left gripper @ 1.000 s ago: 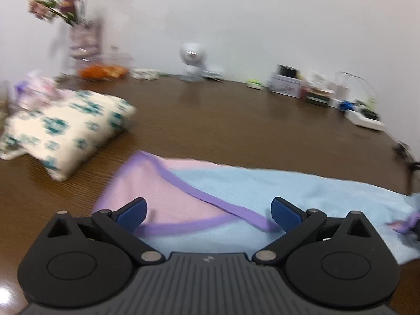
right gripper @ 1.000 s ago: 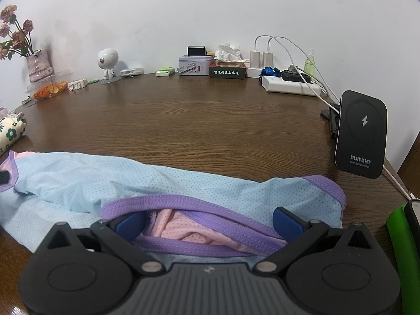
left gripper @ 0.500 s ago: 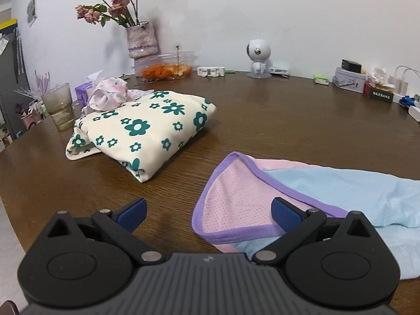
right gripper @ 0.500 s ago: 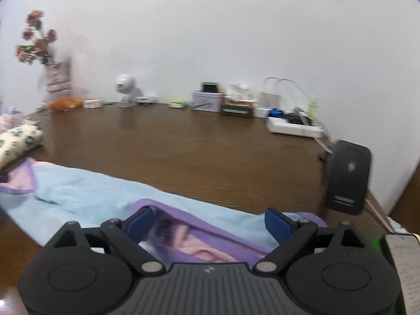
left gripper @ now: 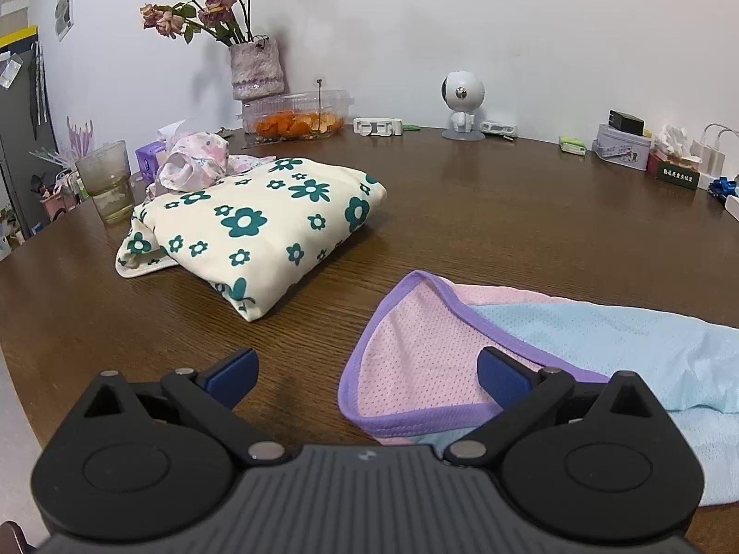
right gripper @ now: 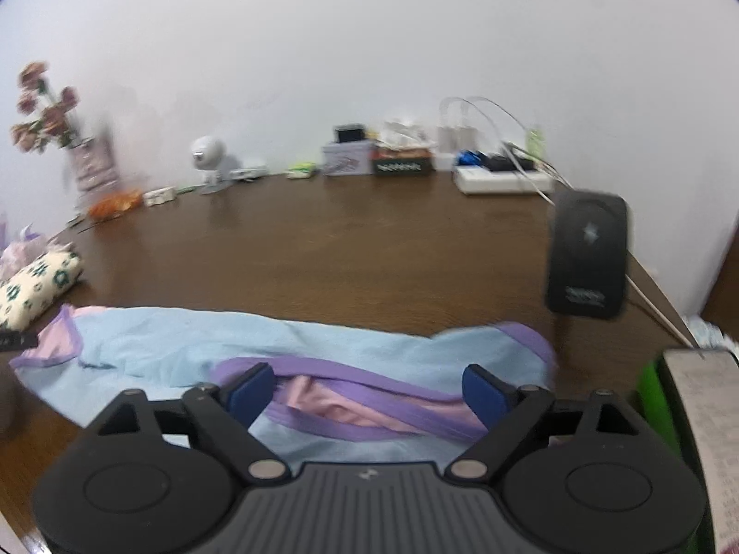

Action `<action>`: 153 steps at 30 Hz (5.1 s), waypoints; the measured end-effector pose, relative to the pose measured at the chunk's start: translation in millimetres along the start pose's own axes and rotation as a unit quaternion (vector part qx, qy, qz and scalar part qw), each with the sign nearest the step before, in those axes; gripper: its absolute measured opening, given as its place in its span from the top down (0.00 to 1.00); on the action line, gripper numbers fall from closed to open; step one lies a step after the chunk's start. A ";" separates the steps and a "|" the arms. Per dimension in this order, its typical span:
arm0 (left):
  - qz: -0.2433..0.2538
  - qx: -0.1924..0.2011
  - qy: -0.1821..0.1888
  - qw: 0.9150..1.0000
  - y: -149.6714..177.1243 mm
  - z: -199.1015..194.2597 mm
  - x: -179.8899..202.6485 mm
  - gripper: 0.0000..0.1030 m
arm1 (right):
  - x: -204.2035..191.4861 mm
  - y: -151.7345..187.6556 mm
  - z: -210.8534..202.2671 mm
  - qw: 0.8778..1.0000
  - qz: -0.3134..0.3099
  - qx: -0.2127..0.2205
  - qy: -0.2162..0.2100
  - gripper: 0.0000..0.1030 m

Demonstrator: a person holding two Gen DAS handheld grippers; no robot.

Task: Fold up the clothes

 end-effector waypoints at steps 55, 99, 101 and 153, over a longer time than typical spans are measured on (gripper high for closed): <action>-0.017 -0.021 0.082 0.996 6.1 11.7 -11.8 0.00 | 38.2 25.6 -17.9 0.975 0.183 0.002 0.123 0.01; -0.086 -0.037 0.097 0.991 12.7 -19.4 -42.9 0.00 | -110.8 -28.3 55.8 0.990 -0.092 -0.069 -0.087 0.66; -0.083 -0.047 0.086 0.992 15.1 -22.0 -39.6 0.00 | -115.2 -48.8 45.0 0.986 -0.127 -0.043 -0.101 0.66; 0.014 -0.144 0.386 0.911 -28.8 0.7 96.6 0.32 | -98.0 -66.1 76.1 0.961 -0.048 -0.074 -0.263 0.50</action>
Point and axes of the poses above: each gripper's, at about its wrist camera, not at the fingertips, and z roughly the way its jaws point, x to its right, y to its underside, the point moved 5 cm from there along z, roughly the way its jaws point, and after that the axes turned 4 degrees about -z, right-handed, at the moved point
